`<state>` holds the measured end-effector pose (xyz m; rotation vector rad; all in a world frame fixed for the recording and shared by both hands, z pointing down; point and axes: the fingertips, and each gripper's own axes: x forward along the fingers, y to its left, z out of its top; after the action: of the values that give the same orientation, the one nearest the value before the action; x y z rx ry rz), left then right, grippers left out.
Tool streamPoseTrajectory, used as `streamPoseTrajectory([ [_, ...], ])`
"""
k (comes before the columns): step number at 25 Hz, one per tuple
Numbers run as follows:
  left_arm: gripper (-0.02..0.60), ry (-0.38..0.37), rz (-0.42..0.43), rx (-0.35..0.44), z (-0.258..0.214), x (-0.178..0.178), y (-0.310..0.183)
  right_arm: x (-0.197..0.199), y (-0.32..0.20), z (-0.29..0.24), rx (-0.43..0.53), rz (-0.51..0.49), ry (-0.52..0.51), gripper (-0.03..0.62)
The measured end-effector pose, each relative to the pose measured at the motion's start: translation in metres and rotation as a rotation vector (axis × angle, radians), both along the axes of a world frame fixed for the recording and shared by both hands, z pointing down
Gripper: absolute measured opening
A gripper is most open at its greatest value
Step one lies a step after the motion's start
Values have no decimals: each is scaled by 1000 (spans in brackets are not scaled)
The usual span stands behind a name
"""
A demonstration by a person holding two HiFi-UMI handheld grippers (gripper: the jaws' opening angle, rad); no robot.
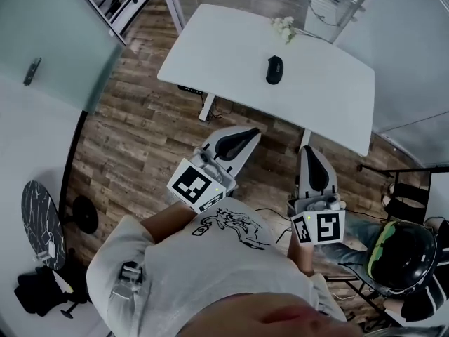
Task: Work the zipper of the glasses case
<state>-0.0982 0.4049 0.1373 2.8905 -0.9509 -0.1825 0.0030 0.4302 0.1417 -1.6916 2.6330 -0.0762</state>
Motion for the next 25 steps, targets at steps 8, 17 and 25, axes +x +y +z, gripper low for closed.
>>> streamPoseTrajectory([
  [8,21,-15,20,3,2,-29,-85,-30,-83,1,-6,14,4,5],
  [17,21,-12,14,-19,12,-36,-145,-31,-140,13,-34,25,12,5],
  [25,21,-17,33,-25,20,-7,-192,-3,-189,23,-35,42,-2,5],
])
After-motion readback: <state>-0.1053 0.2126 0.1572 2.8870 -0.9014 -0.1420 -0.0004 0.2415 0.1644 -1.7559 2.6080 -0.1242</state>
